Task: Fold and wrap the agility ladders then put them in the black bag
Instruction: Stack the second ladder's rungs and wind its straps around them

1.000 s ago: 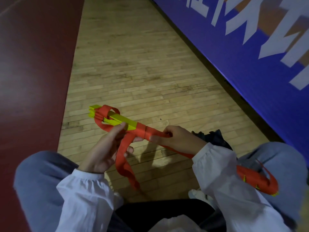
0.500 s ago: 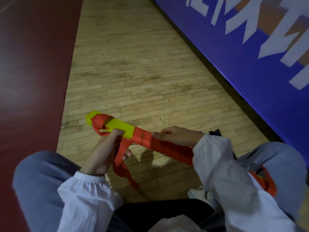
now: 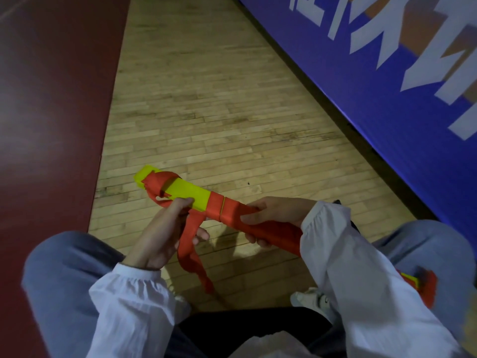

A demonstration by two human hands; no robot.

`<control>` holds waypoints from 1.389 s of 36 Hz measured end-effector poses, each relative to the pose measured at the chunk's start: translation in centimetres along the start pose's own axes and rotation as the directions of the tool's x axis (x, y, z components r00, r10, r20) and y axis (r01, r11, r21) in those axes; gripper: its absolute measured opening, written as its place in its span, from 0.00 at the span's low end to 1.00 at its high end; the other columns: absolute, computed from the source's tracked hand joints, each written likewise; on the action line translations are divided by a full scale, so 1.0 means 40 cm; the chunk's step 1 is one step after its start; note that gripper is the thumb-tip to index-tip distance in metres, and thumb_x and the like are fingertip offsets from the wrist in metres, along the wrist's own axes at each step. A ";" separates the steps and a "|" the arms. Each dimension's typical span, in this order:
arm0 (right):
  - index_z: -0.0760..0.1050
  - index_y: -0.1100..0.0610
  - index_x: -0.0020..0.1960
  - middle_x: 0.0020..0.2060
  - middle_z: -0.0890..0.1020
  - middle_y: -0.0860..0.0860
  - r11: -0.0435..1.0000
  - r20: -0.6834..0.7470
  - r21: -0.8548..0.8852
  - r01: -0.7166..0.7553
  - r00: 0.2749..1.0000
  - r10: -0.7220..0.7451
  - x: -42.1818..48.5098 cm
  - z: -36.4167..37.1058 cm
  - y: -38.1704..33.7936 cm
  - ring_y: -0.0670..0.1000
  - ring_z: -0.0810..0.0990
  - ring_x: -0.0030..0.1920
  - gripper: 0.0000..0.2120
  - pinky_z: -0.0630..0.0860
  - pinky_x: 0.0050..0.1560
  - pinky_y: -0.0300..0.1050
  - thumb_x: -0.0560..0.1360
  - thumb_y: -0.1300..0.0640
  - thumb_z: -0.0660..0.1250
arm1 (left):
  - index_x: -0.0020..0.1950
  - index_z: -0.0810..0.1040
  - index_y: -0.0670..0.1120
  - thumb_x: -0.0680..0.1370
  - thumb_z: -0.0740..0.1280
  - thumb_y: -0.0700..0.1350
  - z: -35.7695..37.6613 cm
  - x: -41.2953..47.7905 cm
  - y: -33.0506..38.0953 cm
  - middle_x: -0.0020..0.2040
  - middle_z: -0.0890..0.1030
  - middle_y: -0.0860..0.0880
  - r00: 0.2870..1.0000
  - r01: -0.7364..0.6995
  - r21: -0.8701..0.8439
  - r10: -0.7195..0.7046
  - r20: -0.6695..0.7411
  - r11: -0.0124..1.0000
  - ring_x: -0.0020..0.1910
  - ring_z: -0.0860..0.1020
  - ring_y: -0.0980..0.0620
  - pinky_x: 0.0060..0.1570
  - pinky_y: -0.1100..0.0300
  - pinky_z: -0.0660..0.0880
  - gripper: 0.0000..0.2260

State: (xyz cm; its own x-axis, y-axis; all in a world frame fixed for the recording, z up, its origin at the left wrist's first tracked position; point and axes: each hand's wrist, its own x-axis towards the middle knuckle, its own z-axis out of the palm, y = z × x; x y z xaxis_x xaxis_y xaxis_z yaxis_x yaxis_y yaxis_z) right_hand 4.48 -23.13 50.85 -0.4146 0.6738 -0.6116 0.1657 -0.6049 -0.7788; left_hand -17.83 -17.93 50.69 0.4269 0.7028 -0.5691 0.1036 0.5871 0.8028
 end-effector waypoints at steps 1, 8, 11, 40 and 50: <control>0.71 0.61 0.60 0.38 0.82 0.54 1.000 -0.008 -0.001 0.003 1.000 -0.003 -0.002 0.003 -0.003 0.50 0.80 0.33 0.13 0.78 0.36 0.41 0.79 0.55 0.64 | 0.54 0.74 0.33 0.81 0.54 0.49 0.000 0.001 0.001 0.28 0.80 0.42 1.000 0.001 -0.022 -0.001 0.002 1.000 0.18 0.74 0.51 0.17 0.67 0.68 0.19; 0.75 0.58 0.56 0.38 0.82 0.56 0.997 -0.124 -0.056 0.054 0.990 -0.061 -0.007 0.008 -0.002 0.56 0.80 0.38 0.11 0.78 0.42 0.48 0.77 0.56 0.68 | 0.52 0.77 0.37 0.81 0.54 0.53 -0.019 0.007 0.011 0.46 0.85 0.42 0.990 0.077 0.015 -0.079 0.118 0.997 0.23 0.78 0.50 0.19 0.66 0.72 0.22; 0.76 0.58 0.56 0.38 0.83 0.56 0.994 -0.189 -0.078 0.080 0.978 -0.094 -0.009 0.006 -0.001 0.61 0.79 0.42 0.11 0.76 0.46 0.54 0.75 0.57 0.70 | 0.49 0.79 0.38 0.80 0.54 0.57 -0.032 0.009 0.013 0.47 0.85 0.42 0.980 0.128 0.061 -0.136 0.148 0.990 0.22 0.76 0.51 0.19 0.66 0.71 0.24; 0.69 0.51 0.33 0.29 0.73 0.46 0.784 -0.420 -0.620 -0.038 0.860 -0.290 -0.013 0.064 0.007 0.46 0.72 0.31 0.16 0.65 0.36 0.40 0.73 0.47 0.72 | 0.54 0.76 0.40 0.79 0.58 0.58 0.005 0.047 0.004 0.43 0.84 0.37 0.995 -0.062 0.084 0.068 -0.069 0.995 0.21 0.73 0.50 0.20 0.65 0.69 0.21; 0.79 0.59 0.54 0.42 0.84 0.55 0.924 -0.285 -0.377 -0.061 0.957 -0.053 0.004 0.026 -0.020 0.56 0.83 0.46 0.36 0.78 0.53 0.49 0.66 0.29 0.57 | 0.54 0.76 0.40 0.79 0.57 0.57 -0.007 0.042 -0.013 0.43 0.85 0.38 0.994 -0.082 0.101 0.089 -0.060 0.991 0.21 0.73 0.51 0.20 0.64 0.69 0.21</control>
State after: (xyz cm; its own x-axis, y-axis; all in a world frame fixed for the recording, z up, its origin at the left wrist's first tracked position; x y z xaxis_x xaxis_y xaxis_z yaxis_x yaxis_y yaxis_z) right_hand 3.35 -22.96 51.52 -0.1501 0.7979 -0.5838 0.5162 -0.4404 -0.7346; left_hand -17.43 -16.95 49.27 0.3794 0.7750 -0.5054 0.1583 0.4838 0.8607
